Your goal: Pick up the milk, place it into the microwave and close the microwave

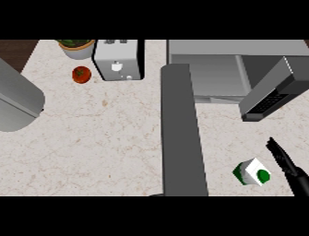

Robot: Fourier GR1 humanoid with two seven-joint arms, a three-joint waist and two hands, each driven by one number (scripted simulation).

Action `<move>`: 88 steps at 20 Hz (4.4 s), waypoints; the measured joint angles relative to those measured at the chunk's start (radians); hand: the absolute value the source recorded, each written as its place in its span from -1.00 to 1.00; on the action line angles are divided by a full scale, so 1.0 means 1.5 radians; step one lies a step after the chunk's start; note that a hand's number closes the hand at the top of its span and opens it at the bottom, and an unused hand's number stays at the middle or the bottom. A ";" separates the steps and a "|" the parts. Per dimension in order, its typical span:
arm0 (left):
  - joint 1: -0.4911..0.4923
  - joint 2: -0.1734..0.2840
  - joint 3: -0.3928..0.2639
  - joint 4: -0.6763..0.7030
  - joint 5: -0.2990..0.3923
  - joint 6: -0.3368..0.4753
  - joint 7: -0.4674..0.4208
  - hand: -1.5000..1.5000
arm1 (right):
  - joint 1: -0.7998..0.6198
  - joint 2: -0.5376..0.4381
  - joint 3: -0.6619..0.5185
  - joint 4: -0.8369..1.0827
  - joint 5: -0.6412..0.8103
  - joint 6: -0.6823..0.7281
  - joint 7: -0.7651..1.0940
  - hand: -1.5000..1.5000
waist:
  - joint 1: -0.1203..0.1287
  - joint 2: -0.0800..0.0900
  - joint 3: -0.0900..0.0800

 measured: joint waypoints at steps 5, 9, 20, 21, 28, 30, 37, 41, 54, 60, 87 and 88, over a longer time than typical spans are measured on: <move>0.005 -0.008 0.008 -0.004 0.012 -0.010 0.003 -1.00 | -0.058 -0.007 0.014 0.136 0.034 -0.051 -0.066 -1.00 | 0.001 0.001 0.000; 0.003 -0.002 0.015 -0.001 0.021 -0.020 0.008 -1.00 | -0.120 -0.015 0.012 0.238 0.036 -0.064 -0.090 -1.00 | 0.003 0.002 0.001; 0.016 0.004 0.023 -0.001 0.043 -0.031 0.017 -1.00 | -0.196 -0.002 0.018 0.379 0.021 -0.074 -0.125 1.00 | 0.006 0.001 -0.002; 0.015 0.005 0.023 0.000 0.044 -0.034 0.016 -1.00 | -0.199 -0.001 0.019 0.387 0.020 -0.075 -0.129 1.00 | 0.007 0.001 -0.003; 0.019 0.006 0.026 0.003 0.061 -0.046 0.014 -1.00 | -0.224 0.013 0.042 0.402 0.021 -0.080 -0.142 1.00 | 0.009 0.000 -0.005; 0.020 0.007 0.030 0.004 0.066 -0.050 0.012 -1.00 | -0.231 0.015 0.046 0.405 0.018 -0.079 -0.144 1.00 | 0.008 0.001 -0.004; 0.021 0.016 0.037 0.001 0.086 -0.041 0.023 -1.00 | -0.275 0.069 -0.006 0.422 -0.045 -0.113 -0.129 1.00 | 0.008 0.003 0.001; 0.022 0.017 0.045 0.006 0.096 -0.052 0.024 -1.00 | -0.306 0.092 -0.041 0.443 -0.072 -0.143 -0.132 1.00 | 0.007 0.004 0.001; 0.017 0.025 0.074 0.000 0.144 -0.053 0.066 -1.00 | -0.451 0.097 -0.066 0.483 -0.074 -0.227 -0.108 1.00 | 0.008 0.004 0.000; -0.002 0.015 0.071 0.009 0.135 -0.061 0.074 -1.00 | -0.538 0.065 -0.075 0.524 -0.071 -0.245 -0.065 1.00 | 0.014 0.008 0.001; -0.131 0.066 0.061 0.068 0.122 -0.056 0.088 -1.00 | -0.711 -0.068 -0.071 0.604 -0.020 -0.432 0.086 1.00 | 0.083 0.048 0.004; -0.135 0.066 0.059 0.069 0.120 -0.056 0.089 -1.00 | -0.712 -0.070 -0.074 0.605 -0.021 -0.436 0.087 1.00 | 0.084 0.049 0.004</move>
